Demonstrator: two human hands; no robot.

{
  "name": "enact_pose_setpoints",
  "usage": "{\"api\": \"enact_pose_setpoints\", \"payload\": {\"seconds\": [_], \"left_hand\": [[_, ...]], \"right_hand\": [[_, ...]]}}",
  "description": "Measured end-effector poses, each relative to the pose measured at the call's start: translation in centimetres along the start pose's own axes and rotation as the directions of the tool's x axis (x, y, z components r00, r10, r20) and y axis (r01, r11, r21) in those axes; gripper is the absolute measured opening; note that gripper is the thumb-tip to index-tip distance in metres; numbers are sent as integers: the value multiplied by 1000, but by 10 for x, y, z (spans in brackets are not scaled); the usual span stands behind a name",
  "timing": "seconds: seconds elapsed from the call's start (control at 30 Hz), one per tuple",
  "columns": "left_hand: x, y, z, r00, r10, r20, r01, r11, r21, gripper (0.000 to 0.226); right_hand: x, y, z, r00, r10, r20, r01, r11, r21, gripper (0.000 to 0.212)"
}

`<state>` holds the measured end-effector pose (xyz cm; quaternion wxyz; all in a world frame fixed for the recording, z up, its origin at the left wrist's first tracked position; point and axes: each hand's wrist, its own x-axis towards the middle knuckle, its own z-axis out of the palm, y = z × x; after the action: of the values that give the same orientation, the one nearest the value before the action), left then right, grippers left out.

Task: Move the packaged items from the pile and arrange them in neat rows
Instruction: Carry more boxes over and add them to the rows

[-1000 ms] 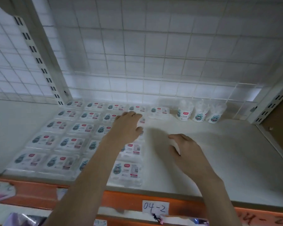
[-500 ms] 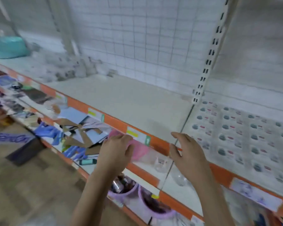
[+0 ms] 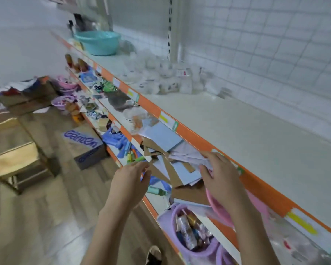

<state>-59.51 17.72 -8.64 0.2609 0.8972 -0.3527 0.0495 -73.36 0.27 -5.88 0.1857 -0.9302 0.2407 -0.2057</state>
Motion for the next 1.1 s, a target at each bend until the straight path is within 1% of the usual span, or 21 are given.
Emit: {"api": "enact_pose_setpoints", "payload": {"seconds": [0.13,0.27,0.33,0.47,0.6,0.67,0.73,0.77,0.83,0.87,0.93,0.97,1.0,1.1], "left_hand": [[69,-50,-7,1000,-5,5,5,997,83,20],[150,-82,-31,998,4,-69,4,994,107,26],[181,-95,-38,996,-11,-88,19,996,86,28],[216,-127,-30,999,-34,-16,35,997,65,27],[260,-160,-14,997,-32,76,31,999,9,29],[291,-173,-10,996,1,93,0,1000,-12,30],[327,-184,-7,994,55,91,-53,998,-20,29],[345,-187,-8,992,80,93,-78,997,-24,29],[379,-194,-10,986,142,87,-139,990,-39,28],[396,-196,-11,982,176,74,-173,984,-53,28],[420,-196,-12,975,216,60,-211,974,-83,28],[433,-197,-10,969,239,66,-232,968,-96,28],[444,-197,-7,962,266,70,-257,960,-107,29],[469,-188,6,933,357,52,-344,922,-176,26]], "right_hand": [[80,-23,39,999,-36,-27,38,997,68,31],[158,-42,62,997,-62,-54,66,995,81,32],[192,-48,72,996,-70,-58,74,994,74,32],[240,-49,90,999,-35,-1,35,999,29,35],[289,-39,103,998,58,8,-58,998,-28,39],[315,-33,109,993,119,6,-118,989,-85,39],[344,-28,114,985,170,-26,-172,974,-150,40],[358,-28,116,982,183,-54,-189,967,-172,42],[385,-28,120,979,182,-90,-197,959,-203,53],[397,-28,122,980,185,-74,-197,953,-228,60],[412,-26,127,979,204,5,-193,931,-309,69],[419,-24,133,975,221,25,-199,920,-338,70],[421,-22,137,973,229,15,-209,912,-352,68],[416,-21,142,958,258,-126,-286,886,-364,53]]}}
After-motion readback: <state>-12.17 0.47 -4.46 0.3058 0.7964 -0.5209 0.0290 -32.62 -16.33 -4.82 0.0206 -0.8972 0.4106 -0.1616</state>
